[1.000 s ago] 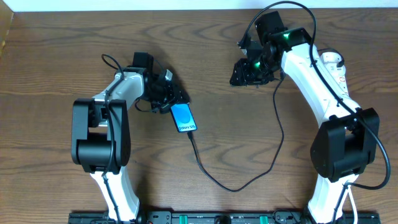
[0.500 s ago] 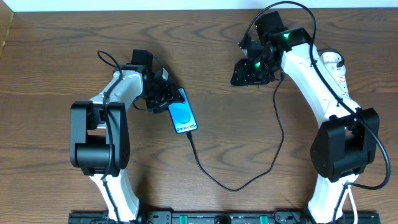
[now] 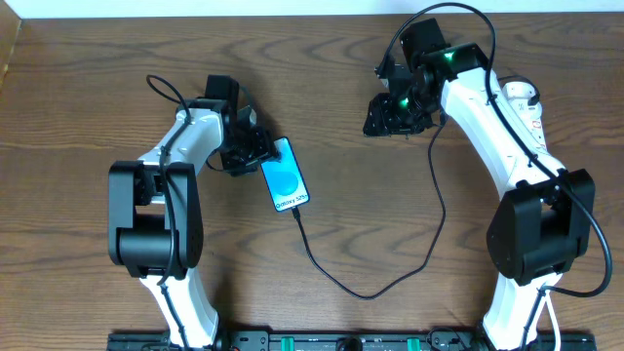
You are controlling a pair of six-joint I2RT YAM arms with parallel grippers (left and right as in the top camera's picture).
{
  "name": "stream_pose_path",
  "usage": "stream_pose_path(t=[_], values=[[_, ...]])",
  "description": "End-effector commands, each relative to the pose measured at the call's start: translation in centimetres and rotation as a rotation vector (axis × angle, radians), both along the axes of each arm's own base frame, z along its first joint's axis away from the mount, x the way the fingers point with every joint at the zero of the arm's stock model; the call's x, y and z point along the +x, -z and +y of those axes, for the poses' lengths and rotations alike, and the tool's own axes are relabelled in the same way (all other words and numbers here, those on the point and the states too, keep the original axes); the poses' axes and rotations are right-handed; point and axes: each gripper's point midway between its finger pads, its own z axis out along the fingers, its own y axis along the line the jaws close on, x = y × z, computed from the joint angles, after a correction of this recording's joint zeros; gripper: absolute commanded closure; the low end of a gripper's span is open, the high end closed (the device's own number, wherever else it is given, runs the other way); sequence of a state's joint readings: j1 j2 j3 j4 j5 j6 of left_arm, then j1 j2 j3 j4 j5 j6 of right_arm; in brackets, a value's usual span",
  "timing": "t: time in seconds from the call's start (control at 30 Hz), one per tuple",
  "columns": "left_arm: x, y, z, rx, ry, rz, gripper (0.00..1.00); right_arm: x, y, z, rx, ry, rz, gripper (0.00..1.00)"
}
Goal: Plug charger to phone and switch on socket
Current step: 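Lower the phone with the left gripper and lay it flat on the table, then open the left gripper and raise it away from the phone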
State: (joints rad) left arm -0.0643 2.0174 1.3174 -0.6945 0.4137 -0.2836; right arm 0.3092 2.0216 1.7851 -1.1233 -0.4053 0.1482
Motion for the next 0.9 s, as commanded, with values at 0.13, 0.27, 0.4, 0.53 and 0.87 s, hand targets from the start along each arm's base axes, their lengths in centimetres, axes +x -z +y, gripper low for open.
stream_pose_path(t=[0.13,0.27,0.4,0.53,0.87], values=[[-0.7,-1.3,5.4,0.124,-0.090,0.035,0.37,-0.2,0.0,-0.1,-0.023,-0.009,-0.004,0.52],[0.5,-7.1,6.3,0.061,-0.138,-0.116,0.37,-0.2,0.0,-0.1,-0.023,-0.009,-0.005,0.51],[0.6,-14.4,7.0,0.006,-0.174,-0.309,0.36,-0.2,0.0,-0.1,-0.023,-0.010,-0.005,0.51],[-0.4,-19.5,7.2,0.002,-0.181,-0.448,0.29,-0.2,0.0,-0.1,-0.023,-0.009,-0.005,0.51],[-3.4,-27.5,6.8,0.014,-0.175,-0.687,0.07,-0.2,0.0,-0.1,-0.023,-0.010,-0.005,0.51]])
